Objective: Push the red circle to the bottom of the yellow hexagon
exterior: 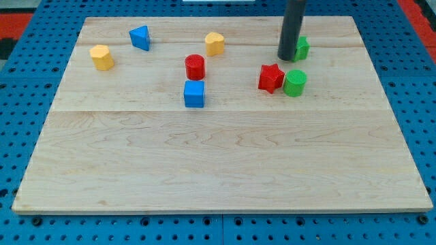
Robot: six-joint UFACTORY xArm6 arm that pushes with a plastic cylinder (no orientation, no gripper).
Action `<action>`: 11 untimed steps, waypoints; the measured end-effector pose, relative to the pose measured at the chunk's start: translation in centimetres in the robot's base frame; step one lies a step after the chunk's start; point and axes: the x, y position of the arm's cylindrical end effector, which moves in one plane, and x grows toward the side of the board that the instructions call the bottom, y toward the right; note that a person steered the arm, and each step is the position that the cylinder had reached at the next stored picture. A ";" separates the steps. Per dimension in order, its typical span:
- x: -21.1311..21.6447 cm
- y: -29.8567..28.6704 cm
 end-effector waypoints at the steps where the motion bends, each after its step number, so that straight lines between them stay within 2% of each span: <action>1: 0.0 0.4; 2: 0.2 -5.3; 3: -0.2 -7.6; 8: -1.1 -7.6; 9: 1.0 -6.6; 11: 2.0 -6.7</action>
